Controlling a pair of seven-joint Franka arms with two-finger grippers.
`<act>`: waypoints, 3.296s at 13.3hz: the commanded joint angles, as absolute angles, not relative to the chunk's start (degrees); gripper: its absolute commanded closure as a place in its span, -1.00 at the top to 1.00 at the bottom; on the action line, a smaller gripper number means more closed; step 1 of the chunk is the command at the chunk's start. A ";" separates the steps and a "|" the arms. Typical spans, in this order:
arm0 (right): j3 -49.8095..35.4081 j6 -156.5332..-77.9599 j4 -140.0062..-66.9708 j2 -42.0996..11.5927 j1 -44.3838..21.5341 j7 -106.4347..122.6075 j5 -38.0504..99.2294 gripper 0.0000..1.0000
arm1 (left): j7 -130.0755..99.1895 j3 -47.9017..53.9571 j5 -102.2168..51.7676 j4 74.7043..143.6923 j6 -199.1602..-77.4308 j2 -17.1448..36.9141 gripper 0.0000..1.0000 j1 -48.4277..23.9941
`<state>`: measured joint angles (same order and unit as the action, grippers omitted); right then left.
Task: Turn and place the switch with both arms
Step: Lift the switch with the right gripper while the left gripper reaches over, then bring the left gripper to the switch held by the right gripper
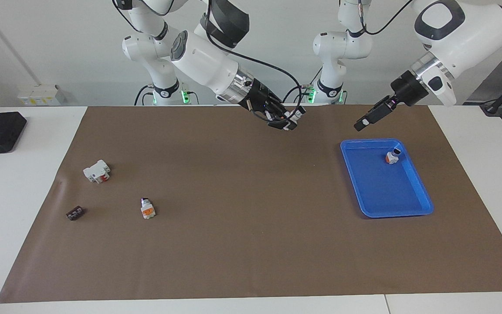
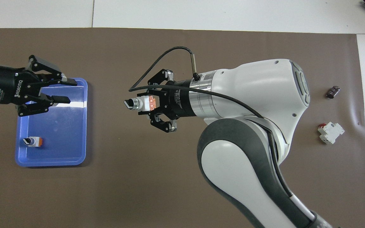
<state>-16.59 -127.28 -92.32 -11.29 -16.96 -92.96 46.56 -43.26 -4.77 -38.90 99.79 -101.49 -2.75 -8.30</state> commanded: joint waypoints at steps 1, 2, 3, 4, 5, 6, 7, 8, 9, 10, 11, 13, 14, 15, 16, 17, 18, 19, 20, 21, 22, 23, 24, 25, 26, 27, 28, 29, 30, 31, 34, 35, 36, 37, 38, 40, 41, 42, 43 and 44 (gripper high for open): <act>-17.66 -127.09 -92.29 -9.15 -16.52 -93.16 48.08 -1.00 | -52.88 -4.31 -39.64 96.08 -100.38 -1.15 0.06 -8.79; -17.67 -126.92 -92.37 -8.79 -16.61 -93.16 48.08 -1.00 | -55.26 -4.31 -39.64 93.45 -97.93 0.25 0.05 -8.79; -17.67 -127.09 -92.81 -8.70 -16.61 -92.99 48.08 -1.00 | -57.11 -4.31 -39.73 90.82 -95.56 1.22 0.03 -8.53; -17.67 -127.26 -93.25 -8.35 -16.61 -92.90 48.08 -1.00 | -60.00 -4.13 -39.64 89.05 -93.54 2.62 0.02 -8.35; -17.67 -127.27 -93.77 -8.26 -16.61 -92.81 48.08 -1.00 | -62.90 -4.13 -39.55 86.86 -91.86 3.68 0.00 -8.18; -17.67 -127.70 -94.13 -8.17 -16.61 -92.81 47.99 -1.00 | -63.71 -4.22 -39.55 85.79 -90.54 3.69 -0.01 -7.91; -17.67 -128.40 -94.57 -8.17 -16.79 -92.73 47.99 -1.00 | -63.29 -4.13 -39.12 85.61 -90.01 3.17 -0.03 -8.17; -17.67 -129.19 -94.92 -8.26 -17.14 -92.72 47.99 -1.00 | -61.28 -4.30 -39.02 85.61 -89.91 2.82 -0.06 -8.35; -17.67 -129.55 -94.92 -8.26 -17.23 -92.72 47.99 -1.00 | -58.04 -4.31 -39.11 85.52 -90.17 2.20 -0.06 -8.61; -17.67 -130.07 -94.92 -8.26 -17.23 -92.64 47.99 -1.00 | -55.31 -4.22 -39.46 85.60 -90.35 1.24 -0.07 -8.79; -17.67 -130.60 -94.92 -8.35 -17.23 -92.72 47.99 -1.00 | -50.93 -4.13 -39.64 85.69 -90.26 0.53 -0.10 -8.79; -17.67 -130.96 -94.92 -8.26 -17.40 -92.72 47.90 -1.00 | -42.50 -3.35 -39.90 86.22 -90.35 -1.05 -0.10 -8.79; -17.67 -130.96 -94.92 -8.26 -18.01 -92.72 47.99 -1.00 | -37.93 -3.25 -39.99 86.39 -90.09 -1.32 -0.09 -8.88; -17.67 -130.96 -94.92 -8.26 -18.28 -92.72 47.90 -1.00 | -33.36 -3.25 -40.08 86.74 -90.00 -1.49 -0.08 -8.88; -17.67 -131.04 -94.92 -8.26 -18.28 -92.72 47.90 -1.00 | -28.87 -3.08 -40.08 87.27 -90.17 -1.93 -0.08 -9.31; -17.67 -130.96 -94.92 -8.26 -18.37 -92.72 47.90 -1.00 | -22.82 -2.90 -40.17 87.62 -90.52 -2.11 -0.08 -9.75; -17.67 -130.96 -94.92 -8.26 -18.37 -92.72 47.90 -1.00 | -17.63 -2.99 -40.60 88.50 -90.96 -2.72 -0.09 -10.19; -17.67 -130.96 -94.92 -8.26 -18.37 -92.72 47.90 -1.00 | -13.84 -2.99 -40.87 89.72 -91.75 -3.33 -0.10 -10.46; -17.67 -130.96 -95.01 -8.26 -18.37 -92.64 47.90 -1.00 | -10.23 -2.99 -40.87 90.69 -92.02 -3.86 -0.11 -10.46; -17.67 -130.96 -95.01 -8.17 -18.37 -92.64 47.81 -1.00 | -7.50 -2.99 -40.87 91.40 -91.93 -4.13 -0.12 -10.46; -17.67 -131.04 -95.01 -8.17 -18.46 -92.72 47.81 -1.00 | -7.04 -2.90 -40.87 91.67 -91.85 -4.39 -0.14 -10.72; -17.67 -130.96 -95.01 -8.26 -18.46 -92.64 47.81 -1.00 | -7.03 -2.81 -40.87 92.63 -91.93 -4.83 -0.17 -11.94; -17.67 -131.04 -95.10 -8.26 -18.46 -92.64 47.81 -1.00 | -6.86 -2.81 -40.87 94.12 -92.37 -5.70 -0.21 -12.65; -17.67 -130.96 -95.10 -8.26 -18.46 -92.64 47.81 -1.00 | -6.59 -2.73 -40.87 95.17 -93.24 -6.15 -0.21 -13.18; -17.67 -131.04 -95.10 -8.26 -18.46 -92.64 47.81 -1.00 | -6.42 -2.72 -40.87 95.27 -93.77 -6.15 -0.21 -13.18; -17.67 -130.96 -95.18 -8.26 -18.46 -92.64 47.81 -1.00 | -5.98 -2.72 -40.87 95.27 -94.04 -6.15 -0.20 -13.18; -17.67 -130.96 -95.19 -8.26 -18.46 -92.64 47.81 -1.00 | -5.54 -2.81 -40.87 95.27 -94.13 -6.15 -0.19 -13.18; -17.67 -130.96 -95.19 -8.26 -18.46 -92.64 47.81 -1.00 | -4.58 -2.81 -40.96 95.27 -94.13 -6.15 -0.18 -13.01; -17.67 -130.96 -95.19 -8.26 -18.46 -92.64 47.81 -1.00 | -2.92 -2.73 -41.13 95.27 -94.13 -6.15 -0.18 -13.09; -17.67 -131.04 -95.19 -8.26 -18.46 -92.64 47.81 -1.00 | -1.07 -2.72 -41.74 95.27 -94.04 -6.15 -0.18 -13.18; -17.67 -131.04 -95.19 -8.26 -18.46 -92.64 47.81 -1.00 | 4.47 -2.64 -41.75 95.45 -94.13 -6.15 -0.21 -14.66; -17.67 -130.96 -95.19 -8.26 -18.46 -92.64 47.81 -1.00 | 4.66 -2.72 -41.75 95.45 -94.65 -6.24 -0.21 -15.72; -17.67 -131.04 -95.19 -8.26 -18.46 -92.72 47.81 -1.00 | 5.53 -2.64 -41.75 96.49 -96.05 -6.41 -0.21 -16.34; -17.67 -130.96 -95.19 -8.26 -18.46 -92.64 47.81 -1.00 | 7.02 -2.64 -41.75 98.07 -98.24 -7.37 -0.23 -17.83; -17.67 -131.04 -95.19 -8.26 -18.46 -92.64 47.81 -1.00 | 7.38 -2.64 -41.66 99.39 -100.18 -7.82 -0.25 -18.62; -17.67 -131.04 -95.19 -8.26 -18.46 -92.72 47.81 -1.00 | 8.25 -2.72 -41.66 100.89 -100.55 -8.61 -0.25 -19.60; -17.67 -131.04 -95.19 -8.26 -18.46 -92.72 47.81 -1.00 | 9.31 -2.81 -41.57 101.68 -100.55 -8.96 -0.25 -19.25; -17.67 -131.04 -95.19 -8.26 -18.46 -92.72 47.81 -1.00 | 9.75 -2.90 -41.49 102.21 -100.46 -9.23 -0.27 -18.73; -17.67 -131.04 -95.10 -8.26 -18.46 -92.72 47.81 -1.00 | 9.93 -3.16 -41.22 102.65 -100.81 -9.40 -0.30 -18.55; -17.67 -131.04 -95.10 -8.26 -18.46 -92.72 47.81 -1.00 | 9.84 -3.34 -41.13 102.83 -101.16 -9.40 -0.33 -17.76</act>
<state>-17.35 -129.63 -94.92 -9.20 -18.48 -92.96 46.57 8.29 -2.70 -40.90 99.13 -99.47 -7.57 -17.71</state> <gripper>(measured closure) 0.590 0.648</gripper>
